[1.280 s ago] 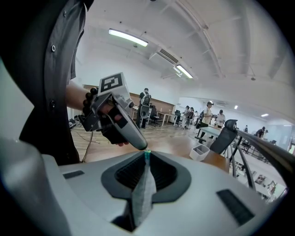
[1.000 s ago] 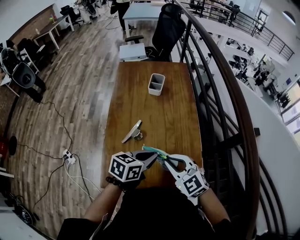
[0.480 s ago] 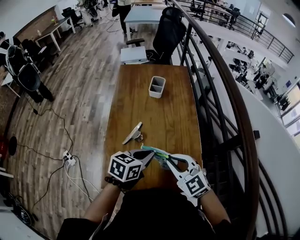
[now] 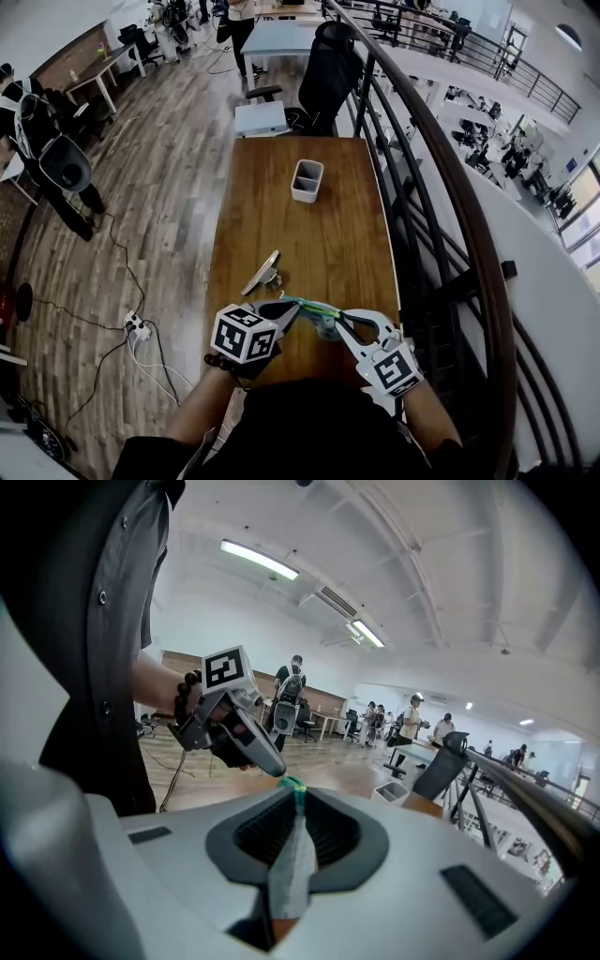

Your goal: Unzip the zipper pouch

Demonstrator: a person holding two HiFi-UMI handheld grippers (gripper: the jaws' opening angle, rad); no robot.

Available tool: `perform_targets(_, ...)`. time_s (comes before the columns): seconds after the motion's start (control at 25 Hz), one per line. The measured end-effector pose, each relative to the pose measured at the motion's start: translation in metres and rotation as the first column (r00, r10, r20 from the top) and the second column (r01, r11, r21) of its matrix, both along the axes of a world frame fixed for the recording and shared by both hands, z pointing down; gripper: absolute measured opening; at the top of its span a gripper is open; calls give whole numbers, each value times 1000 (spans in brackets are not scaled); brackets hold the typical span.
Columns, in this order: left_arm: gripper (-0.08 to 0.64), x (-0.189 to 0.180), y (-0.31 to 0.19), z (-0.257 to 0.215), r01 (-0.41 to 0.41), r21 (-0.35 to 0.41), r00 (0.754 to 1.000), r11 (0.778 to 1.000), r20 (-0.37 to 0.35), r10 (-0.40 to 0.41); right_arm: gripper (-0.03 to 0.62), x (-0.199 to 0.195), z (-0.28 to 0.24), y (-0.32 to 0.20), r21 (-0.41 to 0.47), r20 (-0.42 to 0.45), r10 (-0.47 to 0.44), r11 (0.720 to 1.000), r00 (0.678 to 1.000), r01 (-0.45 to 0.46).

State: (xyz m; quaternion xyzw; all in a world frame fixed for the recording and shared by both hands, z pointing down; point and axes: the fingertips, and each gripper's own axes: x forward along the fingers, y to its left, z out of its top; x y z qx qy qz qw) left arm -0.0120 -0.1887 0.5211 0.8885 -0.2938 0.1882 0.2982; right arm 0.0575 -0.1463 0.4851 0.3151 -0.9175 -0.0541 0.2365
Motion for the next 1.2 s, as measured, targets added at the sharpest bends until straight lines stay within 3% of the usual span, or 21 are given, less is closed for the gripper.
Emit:
perform_targets(0.16,14,-2,-2,-3,12,6,1000,1000,-4,-12,35,2,-1,0,-2,11,6,1000,1000,-6)
perform_targets(0.48,15,-9,-2,0,26,58,997,998,72,-30,35,9,0,0,6,0,-4,1000,1000,4)
perform_targets(1.2,14,-35,-14,11,113,55,986,992,116,-119,35,15,3,-7,-11,11,27,1000,1000,-27)
